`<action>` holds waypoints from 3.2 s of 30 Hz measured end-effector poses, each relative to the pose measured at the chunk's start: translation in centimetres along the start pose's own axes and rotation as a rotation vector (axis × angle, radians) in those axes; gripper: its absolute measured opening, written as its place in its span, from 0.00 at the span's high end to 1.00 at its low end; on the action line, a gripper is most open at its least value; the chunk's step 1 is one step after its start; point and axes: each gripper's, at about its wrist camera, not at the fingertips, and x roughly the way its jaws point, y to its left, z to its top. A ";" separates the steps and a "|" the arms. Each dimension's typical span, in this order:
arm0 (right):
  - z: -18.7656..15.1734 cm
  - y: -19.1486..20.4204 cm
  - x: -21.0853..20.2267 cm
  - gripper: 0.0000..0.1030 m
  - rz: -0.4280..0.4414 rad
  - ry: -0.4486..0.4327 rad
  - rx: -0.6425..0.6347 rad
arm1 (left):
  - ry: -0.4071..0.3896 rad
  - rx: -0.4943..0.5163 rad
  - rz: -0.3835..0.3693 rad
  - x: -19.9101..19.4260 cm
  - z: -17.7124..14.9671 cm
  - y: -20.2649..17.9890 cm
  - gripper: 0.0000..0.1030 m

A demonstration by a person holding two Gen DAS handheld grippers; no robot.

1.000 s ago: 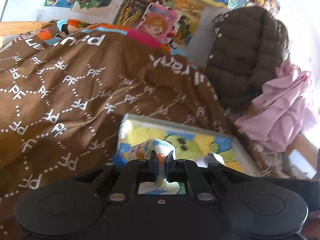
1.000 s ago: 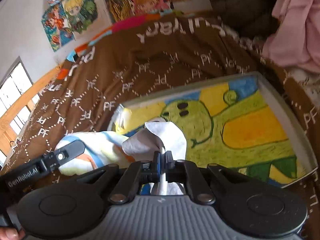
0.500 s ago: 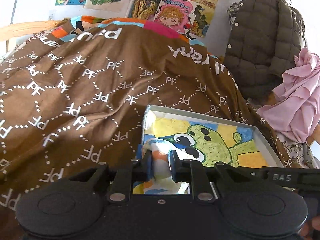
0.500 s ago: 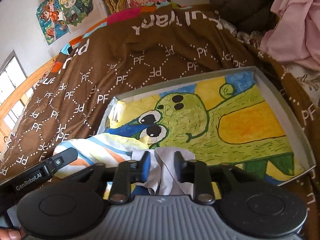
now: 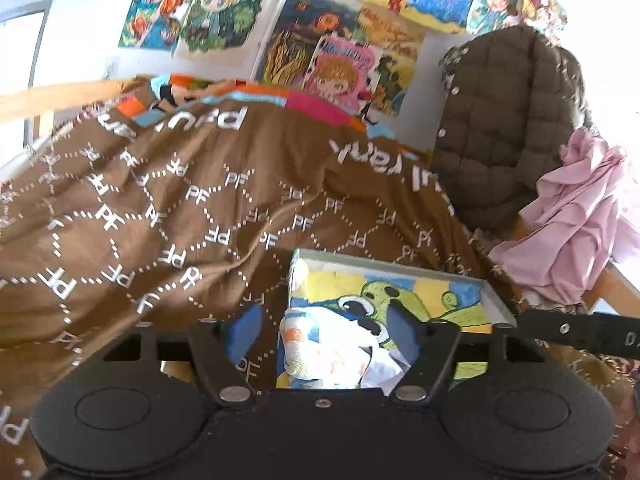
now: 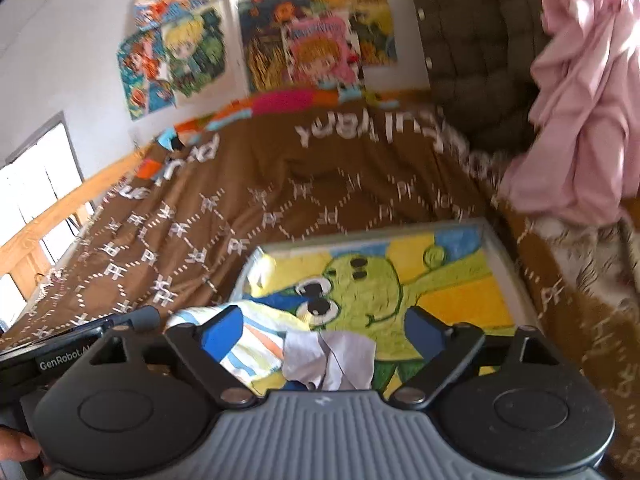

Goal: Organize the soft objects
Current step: 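Open both tools to drop the towel and cloth into the tray, then move both open tools back toward the pile of items, then grasp the grey drawstring pouch with the left tool while the right tool grasps the white packet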

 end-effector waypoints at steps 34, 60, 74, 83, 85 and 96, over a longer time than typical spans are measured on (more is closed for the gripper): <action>-13.9 7.0 -20.1 0.00 -0.048 -0.079 -0.146 | 0.022 0.180 -0.114 -21.5 -6.8 1.7 0.01; -21.4 4.3 -15.2 0.00 -0.106 0.178 0.042 | 0.286 0.296 -0.143 -18.4 -13.2 3.9 0.01; -22.1 4.2 -12.7 0.00 -0.094 0.239 0.030 | 0.353 0.229 -0.153 -16.8 -13.8 5.3 0.01; -22.4 4.0 -11.9 0.00 -0.063 0.268 0.066 | 0.405 0.116 -0.130 -15.6 -14.3 6.6 0.01; -22.4 4.0 -11.8 0.00 -0.061 0.272 0.071 | 0.413 0.098 -0.132 -15.5 -14.4 6.7 0.01; -22.6 4.0 -11.5 0.05 -0.005 0.287 0.112 | 0.394 0.038 -0.158 -15.5 -14.1 6.6 0.10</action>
